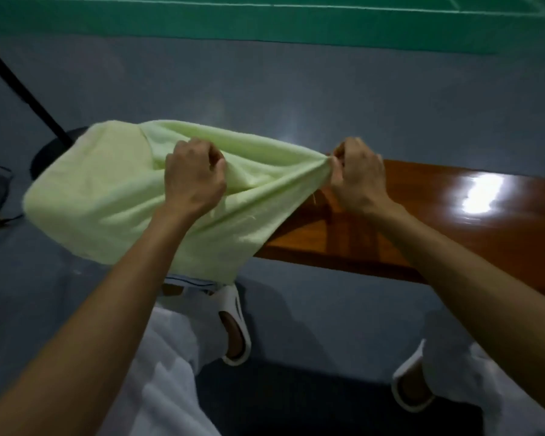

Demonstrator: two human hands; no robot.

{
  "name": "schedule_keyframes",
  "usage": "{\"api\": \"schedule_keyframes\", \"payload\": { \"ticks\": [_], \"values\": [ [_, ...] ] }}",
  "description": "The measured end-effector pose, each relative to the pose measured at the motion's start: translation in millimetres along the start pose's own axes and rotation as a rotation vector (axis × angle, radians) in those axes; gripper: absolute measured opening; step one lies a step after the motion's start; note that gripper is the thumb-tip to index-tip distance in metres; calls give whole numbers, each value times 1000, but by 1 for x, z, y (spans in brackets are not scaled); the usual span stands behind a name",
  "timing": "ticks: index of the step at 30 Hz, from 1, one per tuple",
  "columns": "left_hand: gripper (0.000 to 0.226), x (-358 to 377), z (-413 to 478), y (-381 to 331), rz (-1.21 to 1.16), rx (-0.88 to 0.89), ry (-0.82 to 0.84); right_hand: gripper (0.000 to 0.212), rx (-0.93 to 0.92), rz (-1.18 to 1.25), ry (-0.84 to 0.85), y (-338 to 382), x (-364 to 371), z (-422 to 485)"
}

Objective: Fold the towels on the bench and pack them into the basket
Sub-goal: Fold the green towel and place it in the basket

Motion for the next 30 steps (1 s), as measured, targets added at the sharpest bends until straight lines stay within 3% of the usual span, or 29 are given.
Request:
{"api": "schedule_keyframes", "payload": {
  "ticks": [9, 16, 21, 26, 30],
  "values": [
    [11, 60, -26, -142, -136, 212, 241, 3, 191, -88, -108, -133, -112, -45],
    [7, 88, -50, -191, -211, 265, 438, 7, 268, -109, -78, -170, -135, -48],
    [10, 92, -55, -190, -182, 244, 471, 9, 296, -126, 2, -177, -134, -50],
    [23, 83, -44, -173, -138, 189, 326, 14, 293, -12, 162, -169, -121, -52],
    [31, 86, -41, -159, -70, 178, 314, 27, 271, -61, 248, -158, -108, -58]
  ]
}}
Point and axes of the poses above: each hand's wrist, its own z-axis towards the middle knuckle, its own x-axis out of the palm, y = z × x, the point moved 9 cm from there along z, towards the middle knuckle, and after that the axes turned 11 degrees about z, right-handed, at the moved point
